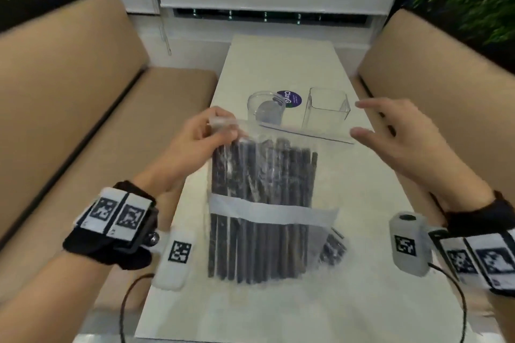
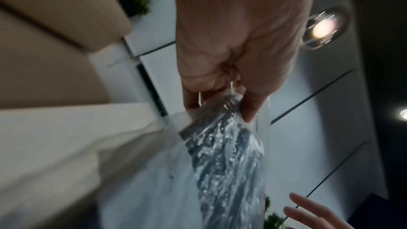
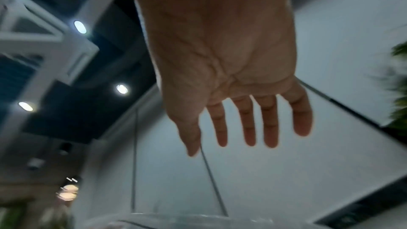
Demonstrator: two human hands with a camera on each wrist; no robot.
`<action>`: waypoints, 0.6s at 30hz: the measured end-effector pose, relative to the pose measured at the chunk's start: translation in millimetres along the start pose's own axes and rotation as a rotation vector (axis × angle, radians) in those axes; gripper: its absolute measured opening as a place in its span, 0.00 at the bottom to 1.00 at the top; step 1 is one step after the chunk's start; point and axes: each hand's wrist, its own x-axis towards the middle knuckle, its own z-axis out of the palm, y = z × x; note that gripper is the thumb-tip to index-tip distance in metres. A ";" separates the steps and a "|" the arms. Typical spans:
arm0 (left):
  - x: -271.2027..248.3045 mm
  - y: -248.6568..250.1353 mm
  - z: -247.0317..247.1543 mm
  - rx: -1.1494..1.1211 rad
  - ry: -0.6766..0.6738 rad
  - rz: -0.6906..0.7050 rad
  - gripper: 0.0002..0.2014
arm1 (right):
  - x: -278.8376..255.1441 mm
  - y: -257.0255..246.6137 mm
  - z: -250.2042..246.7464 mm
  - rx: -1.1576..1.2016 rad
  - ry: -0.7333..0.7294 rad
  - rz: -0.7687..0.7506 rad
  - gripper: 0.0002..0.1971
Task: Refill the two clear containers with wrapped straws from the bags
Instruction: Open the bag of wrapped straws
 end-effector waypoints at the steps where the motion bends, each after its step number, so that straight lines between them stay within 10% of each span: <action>1: -0.3 19.5 -5.9 0.003 -0.052 0.044 0.08 | 1.2 -16.8 -9.6 0.122 -0.015 -0.046 0.23; 8: 0.5 84.5 -8.9 0.198 -0.312 0.118 0.11 | -2.8 -98.1 47.3 0.737 -0.050 -0.199 0.10; 13: -8.5 62.1 4.7 0.439 0.381 0.230 0.10 | 5.8 -105.5 63.2 0.957 0.052 -0.077 0.06; 18: -12.5 65.2 12.7 0.020 0.303 0.020 0.11 | 9.7 -122.5 71.5 1.035 -0.092 -0.031 0.10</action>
